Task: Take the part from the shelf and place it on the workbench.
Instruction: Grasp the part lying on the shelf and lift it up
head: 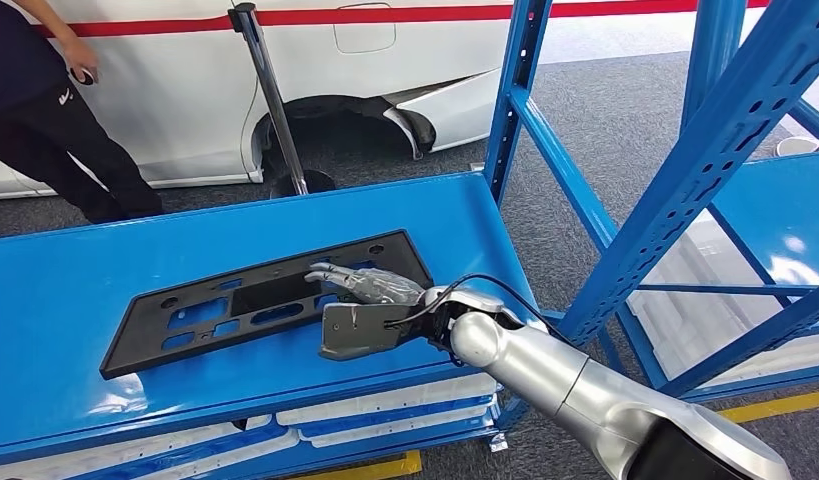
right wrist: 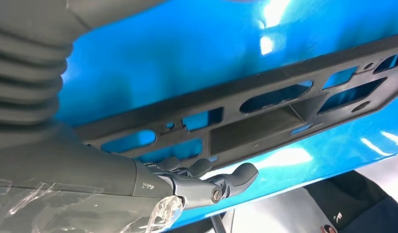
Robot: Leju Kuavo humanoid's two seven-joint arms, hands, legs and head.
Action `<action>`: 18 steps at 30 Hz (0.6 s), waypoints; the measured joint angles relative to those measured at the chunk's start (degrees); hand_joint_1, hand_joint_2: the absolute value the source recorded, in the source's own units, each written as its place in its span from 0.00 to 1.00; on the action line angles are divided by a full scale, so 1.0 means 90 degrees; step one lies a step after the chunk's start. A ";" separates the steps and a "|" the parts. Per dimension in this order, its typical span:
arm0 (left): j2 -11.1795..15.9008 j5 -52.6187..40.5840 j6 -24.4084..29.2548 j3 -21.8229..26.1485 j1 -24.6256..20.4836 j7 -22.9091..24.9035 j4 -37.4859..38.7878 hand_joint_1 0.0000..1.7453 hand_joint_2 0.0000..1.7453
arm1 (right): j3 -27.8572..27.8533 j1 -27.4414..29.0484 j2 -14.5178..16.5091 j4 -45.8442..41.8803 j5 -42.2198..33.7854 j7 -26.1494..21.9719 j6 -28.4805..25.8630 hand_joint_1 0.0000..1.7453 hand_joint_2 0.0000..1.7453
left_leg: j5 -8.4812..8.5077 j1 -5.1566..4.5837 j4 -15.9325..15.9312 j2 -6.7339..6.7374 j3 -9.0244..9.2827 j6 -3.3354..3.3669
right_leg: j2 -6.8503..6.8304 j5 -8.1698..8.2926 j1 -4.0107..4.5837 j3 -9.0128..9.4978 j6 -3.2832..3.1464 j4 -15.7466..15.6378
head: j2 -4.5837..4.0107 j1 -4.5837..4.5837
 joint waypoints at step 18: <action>0.0246 -0.0191 -0.0157 -0.0002 -0.0074 0.0113 0.0000 0.00 0.00 | -0.0153 0.0035 -0.0196 0.0227 -0.1223 0.0254 0.0874 0.00 0.00 | 0.0000 -0.0001 0.0000 0.0000 0.0001 0.0000 | 0.0000 0.0000 0.0000 0.0001 0.0000 0.0000 | 0.0000 0.0000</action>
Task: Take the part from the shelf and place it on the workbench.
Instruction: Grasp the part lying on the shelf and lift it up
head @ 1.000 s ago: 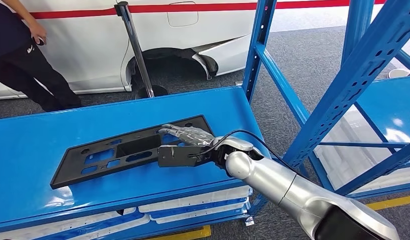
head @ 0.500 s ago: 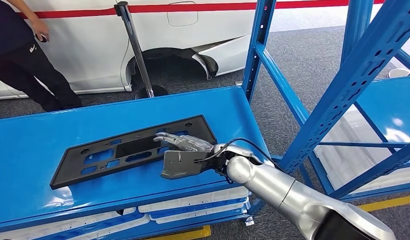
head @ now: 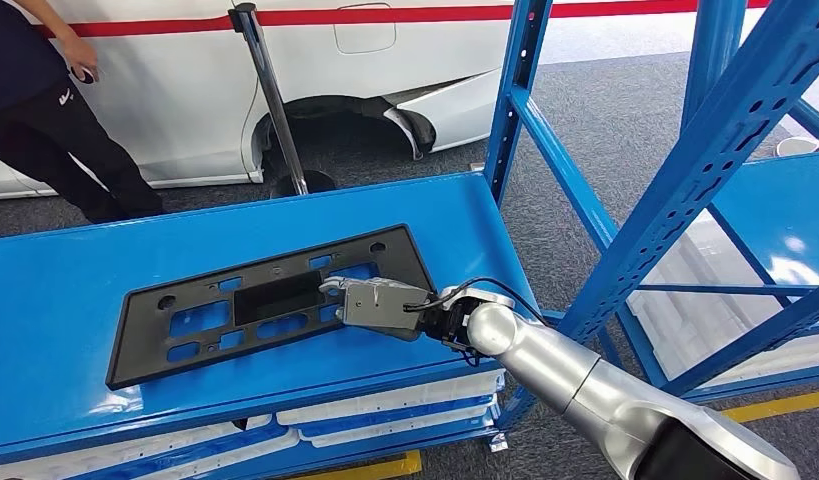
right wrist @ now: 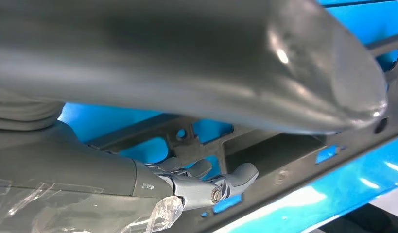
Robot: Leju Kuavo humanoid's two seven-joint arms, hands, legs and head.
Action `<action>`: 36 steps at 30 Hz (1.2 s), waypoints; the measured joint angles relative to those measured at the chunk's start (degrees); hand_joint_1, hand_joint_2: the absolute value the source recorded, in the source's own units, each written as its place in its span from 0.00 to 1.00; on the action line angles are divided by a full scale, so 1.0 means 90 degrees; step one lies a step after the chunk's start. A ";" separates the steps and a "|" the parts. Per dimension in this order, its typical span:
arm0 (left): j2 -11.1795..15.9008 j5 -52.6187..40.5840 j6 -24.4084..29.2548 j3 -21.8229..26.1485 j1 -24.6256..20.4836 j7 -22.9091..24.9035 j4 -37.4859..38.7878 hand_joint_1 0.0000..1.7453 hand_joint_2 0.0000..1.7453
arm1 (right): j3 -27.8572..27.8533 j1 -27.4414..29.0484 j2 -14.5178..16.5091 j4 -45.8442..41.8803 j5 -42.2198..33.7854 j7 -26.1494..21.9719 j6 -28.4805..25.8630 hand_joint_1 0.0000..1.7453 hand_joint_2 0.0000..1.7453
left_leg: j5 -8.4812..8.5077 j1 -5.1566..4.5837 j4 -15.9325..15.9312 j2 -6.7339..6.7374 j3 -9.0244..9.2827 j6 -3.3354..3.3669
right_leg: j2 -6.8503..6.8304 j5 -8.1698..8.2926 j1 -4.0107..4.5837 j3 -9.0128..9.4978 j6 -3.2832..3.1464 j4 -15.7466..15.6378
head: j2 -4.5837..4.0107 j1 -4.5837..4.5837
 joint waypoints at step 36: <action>0.0099 0.0259 0.0205 0.0001 0.0144 -0.0076 0.0000 0.00 0.00 | 0.0048 -0.0059 0.0116 -0.0172 0.3325 0.0498 -0.1965 0.00 0.00 | 0.0000 0.0000 0.0000 0.0000 -0.0004 0.0000 | 0.0000 0.0000 0.0001 -0.0001 0.0000 0.0001 | 0.0000 0.0000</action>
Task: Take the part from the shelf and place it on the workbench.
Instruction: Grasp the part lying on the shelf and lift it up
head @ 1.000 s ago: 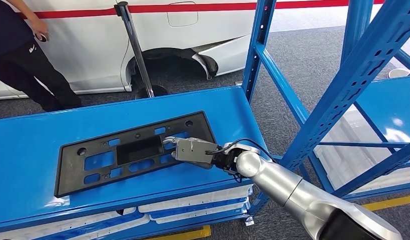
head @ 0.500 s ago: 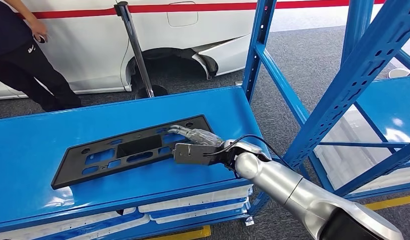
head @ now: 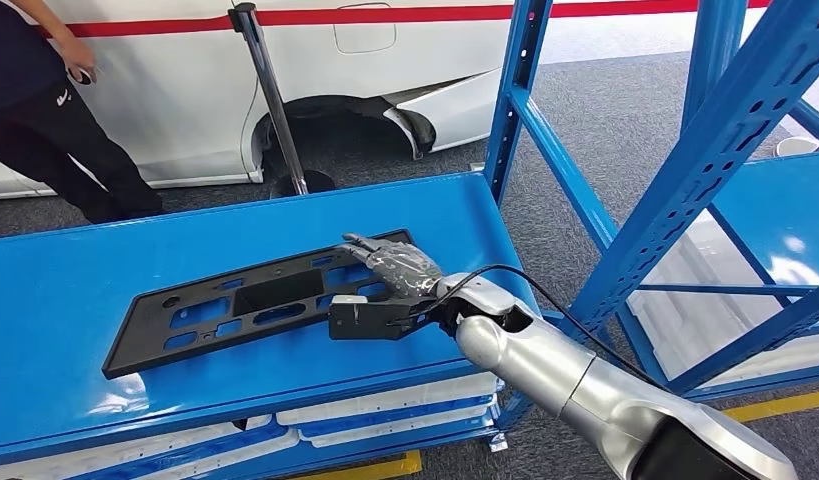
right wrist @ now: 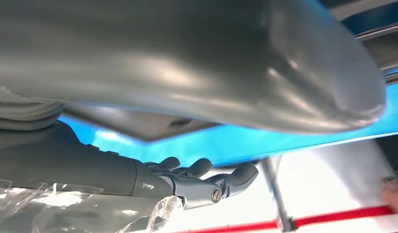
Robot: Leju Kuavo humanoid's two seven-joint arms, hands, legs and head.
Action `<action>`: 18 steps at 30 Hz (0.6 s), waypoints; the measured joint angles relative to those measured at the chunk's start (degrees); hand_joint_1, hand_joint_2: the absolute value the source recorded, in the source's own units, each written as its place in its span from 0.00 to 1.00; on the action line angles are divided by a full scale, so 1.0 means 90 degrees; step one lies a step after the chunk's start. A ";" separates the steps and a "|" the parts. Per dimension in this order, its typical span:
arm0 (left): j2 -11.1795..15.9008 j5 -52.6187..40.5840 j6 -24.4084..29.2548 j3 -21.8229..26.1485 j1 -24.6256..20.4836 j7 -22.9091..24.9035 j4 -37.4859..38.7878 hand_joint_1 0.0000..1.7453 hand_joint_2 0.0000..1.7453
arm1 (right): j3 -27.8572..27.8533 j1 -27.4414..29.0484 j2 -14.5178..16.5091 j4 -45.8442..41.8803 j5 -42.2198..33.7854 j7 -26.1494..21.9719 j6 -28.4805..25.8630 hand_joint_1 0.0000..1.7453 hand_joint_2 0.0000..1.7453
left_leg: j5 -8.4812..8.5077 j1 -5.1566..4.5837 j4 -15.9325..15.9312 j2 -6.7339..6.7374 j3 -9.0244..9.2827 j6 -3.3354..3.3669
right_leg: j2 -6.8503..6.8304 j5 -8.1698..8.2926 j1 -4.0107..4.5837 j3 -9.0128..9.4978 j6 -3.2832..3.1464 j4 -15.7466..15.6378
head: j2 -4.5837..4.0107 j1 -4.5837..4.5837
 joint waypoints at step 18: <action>0.0027 0.0047 0.0038 0.0008 0.0107 0.0034 0.0000 0.00 0.00 | 0.0077 0.0178 0.0296 0.0007 0.1736 0.0373 -0.0091 0.00 0.00 | 0.0000 0.0000 0.0000 0.0000 -0.0002 0.0000 | 0.0000 -0.0001 0.0000 -0.0003 0.0000 0.0000 | 0.0000 0.0000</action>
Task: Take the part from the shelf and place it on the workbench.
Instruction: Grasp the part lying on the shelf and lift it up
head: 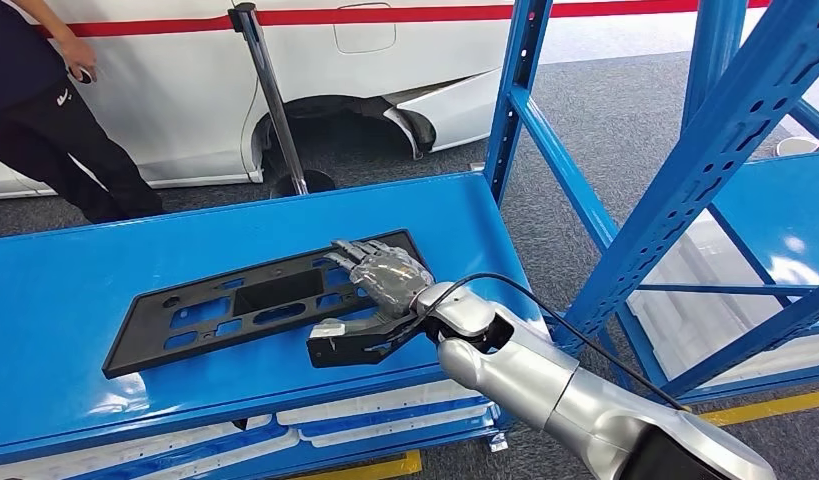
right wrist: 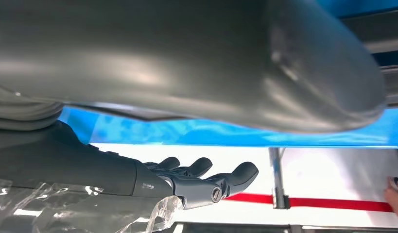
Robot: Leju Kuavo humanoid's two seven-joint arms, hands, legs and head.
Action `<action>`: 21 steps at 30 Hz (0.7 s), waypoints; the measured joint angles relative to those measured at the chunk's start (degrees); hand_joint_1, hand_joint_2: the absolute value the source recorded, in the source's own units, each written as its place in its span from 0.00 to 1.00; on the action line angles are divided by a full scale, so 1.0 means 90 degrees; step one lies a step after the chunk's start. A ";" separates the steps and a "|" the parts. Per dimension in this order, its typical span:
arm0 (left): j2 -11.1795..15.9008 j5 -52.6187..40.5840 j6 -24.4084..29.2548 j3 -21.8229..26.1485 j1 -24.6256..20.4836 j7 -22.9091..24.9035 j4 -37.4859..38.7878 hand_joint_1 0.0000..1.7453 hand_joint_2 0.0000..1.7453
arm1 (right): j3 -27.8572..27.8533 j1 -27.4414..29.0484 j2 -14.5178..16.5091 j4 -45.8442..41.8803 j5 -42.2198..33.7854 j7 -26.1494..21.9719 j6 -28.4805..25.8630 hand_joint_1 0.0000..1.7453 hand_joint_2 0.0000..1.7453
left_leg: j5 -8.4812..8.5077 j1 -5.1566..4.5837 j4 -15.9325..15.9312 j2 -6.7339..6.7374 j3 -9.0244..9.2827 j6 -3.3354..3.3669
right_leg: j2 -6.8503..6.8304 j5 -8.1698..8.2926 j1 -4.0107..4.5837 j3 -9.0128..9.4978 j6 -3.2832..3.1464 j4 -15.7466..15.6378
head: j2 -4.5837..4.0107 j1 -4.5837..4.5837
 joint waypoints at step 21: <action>0.0057 -0.0004 -0.0006 -0.0001 -0.0036 0.0038 0.0000 0.00 0.00 | 0.0179 0.0040 0.0214 0.0377 0.1685 0.0523 0.0008 0.00 0.00 | 0.0000 0.0000 0.0000 0.0000 -0.0002 0.0000 | 0.0000 0.0000 0.0000 -0.0001 0.0000 0.0000 | 0.0000 0.0000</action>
